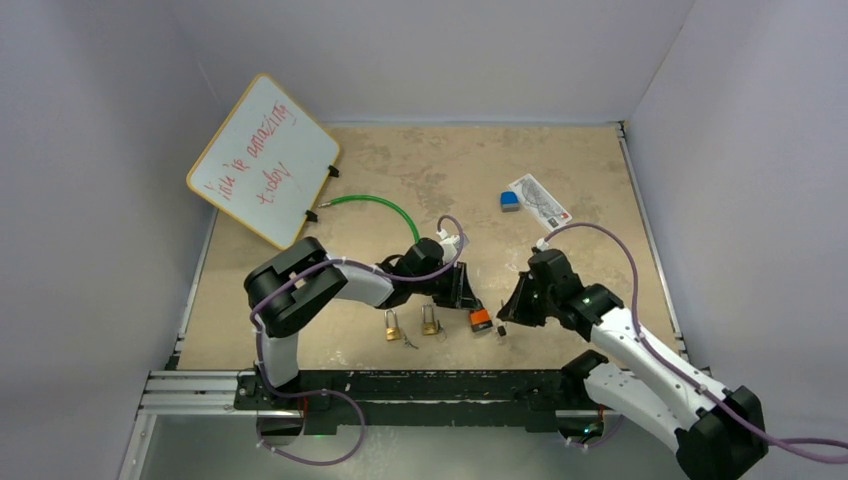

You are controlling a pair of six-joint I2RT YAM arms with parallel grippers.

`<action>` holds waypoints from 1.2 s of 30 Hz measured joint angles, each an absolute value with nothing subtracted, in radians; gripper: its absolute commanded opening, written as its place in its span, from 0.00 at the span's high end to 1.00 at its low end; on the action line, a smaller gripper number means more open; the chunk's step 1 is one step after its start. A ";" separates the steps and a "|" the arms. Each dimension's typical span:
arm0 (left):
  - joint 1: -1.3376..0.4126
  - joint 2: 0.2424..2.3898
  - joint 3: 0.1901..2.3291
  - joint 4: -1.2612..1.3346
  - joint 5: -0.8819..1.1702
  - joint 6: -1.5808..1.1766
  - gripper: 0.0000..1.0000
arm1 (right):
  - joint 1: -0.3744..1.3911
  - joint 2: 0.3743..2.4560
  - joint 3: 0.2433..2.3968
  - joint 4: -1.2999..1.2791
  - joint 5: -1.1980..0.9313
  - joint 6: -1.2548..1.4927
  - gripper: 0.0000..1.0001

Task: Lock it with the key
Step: Place the key at the center of the board.

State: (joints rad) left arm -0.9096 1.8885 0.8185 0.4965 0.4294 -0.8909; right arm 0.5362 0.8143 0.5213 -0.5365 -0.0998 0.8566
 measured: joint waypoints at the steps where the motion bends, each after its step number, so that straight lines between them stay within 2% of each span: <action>1: -0.910 1.888 0.823 0.472 0.420 -0.878 0.72 | 0.536 0.831 0.521 -0.537 -0.099 0.854 1.00; 9: -0.904 1.889 0.900 0.316 0.380 -0.796 0.58 | 0.536 0.958 0.521 -0.505 -0.086 0.822 1.00; 14: -0.904 1.888 0.936 0.275 0.369 -0.763 0.45 | 0.536 1.024 0.522 -0.451 -0.069 0.798 1.00; 22: -0.903 1.802 0.915 0.199 0.295 -0.738 0.40 | 0.535 1.129 0.532 -0.373 -0.063 0.755 0.96; 25: -0.903 1.700 0.870 0.170 0.248 -0.736 0.38 | 0.533 1.162 0.540 -0.348 -0.063 0.739 0.88; 30: -0.895 1.492 0.792 0.128 0.141 -0.738 0.32 | 0.529 1.199 0.571 -0.339 -0.049 0.711 0.53; 33: -0.876 1.357 0.717 0.090 0.045 -0.751 0.30 | 0.529 1.193 0.598 -0.340 -0.037 0.690 0.41; 36: -0.849 1.214 0.635 0.003 -0.059 -0.790 0.29 | 0.529 1.184 0.631 -0.347 -0.025 0.675 0.35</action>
